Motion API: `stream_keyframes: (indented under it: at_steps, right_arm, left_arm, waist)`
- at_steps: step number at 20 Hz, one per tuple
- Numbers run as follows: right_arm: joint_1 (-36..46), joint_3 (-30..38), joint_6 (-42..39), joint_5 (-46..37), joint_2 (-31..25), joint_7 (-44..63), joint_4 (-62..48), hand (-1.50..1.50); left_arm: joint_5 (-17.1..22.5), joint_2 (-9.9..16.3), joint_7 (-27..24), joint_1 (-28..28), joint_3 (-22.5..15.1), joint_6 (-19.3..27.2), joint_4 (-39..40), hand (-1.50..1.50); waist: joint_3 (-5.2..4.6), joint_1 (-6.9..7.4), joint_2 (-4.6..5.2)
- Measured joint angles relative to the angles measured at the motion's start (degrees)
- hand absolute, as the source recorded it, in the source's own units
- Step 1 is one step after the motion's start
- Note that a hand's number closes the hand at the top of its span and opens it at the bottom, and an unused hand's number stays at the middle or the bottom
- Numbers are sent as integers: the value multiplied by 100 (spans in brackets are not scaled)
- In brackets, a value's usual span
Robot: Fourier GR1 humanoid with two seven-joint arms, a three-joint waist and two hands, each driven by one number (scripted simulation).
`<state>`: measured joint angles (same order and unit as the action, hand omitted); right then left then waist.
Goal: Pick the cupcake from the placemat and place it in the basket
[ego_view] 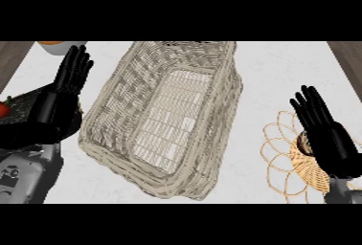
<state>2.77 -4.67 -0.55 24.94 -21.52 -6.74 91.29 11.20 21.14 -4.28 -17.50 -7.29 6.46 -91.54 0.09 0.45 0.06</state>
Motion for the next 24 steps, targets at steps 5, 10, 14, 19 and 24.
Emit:
stream_keyframes:
  at_steps: [5,10,14,19,24]
  right_arm:
    - [376,-666,-1527,238,-392,102,175,150]
    - [147,-1406,-2751,1101,-210,249,384,-150]
    - [-475,-1564,-3514,914,-716,28,1197,-150]
    - [-225,-732,-3283,159,-1326,0,2070,-150]
    - [642,130,-3417,-752,-2393,269,2289,-150]
  left_arm:
    - [-324,257,70,134,-33,-5,107,0]
    - [-512,501,174,283,-17,-46,338,0]
    - [-677,591,215,483,40,5,417,0]
    - [-690,688,297,610,127,-27,392,0]
    - [-694,676,324,565,123,-67,435,0]
  waist:
    - [7,164,15]
    - [29,150,48]
    - [6,-41,-10]
    - [-10,-134,-60]
    - [-22,-80,-42]
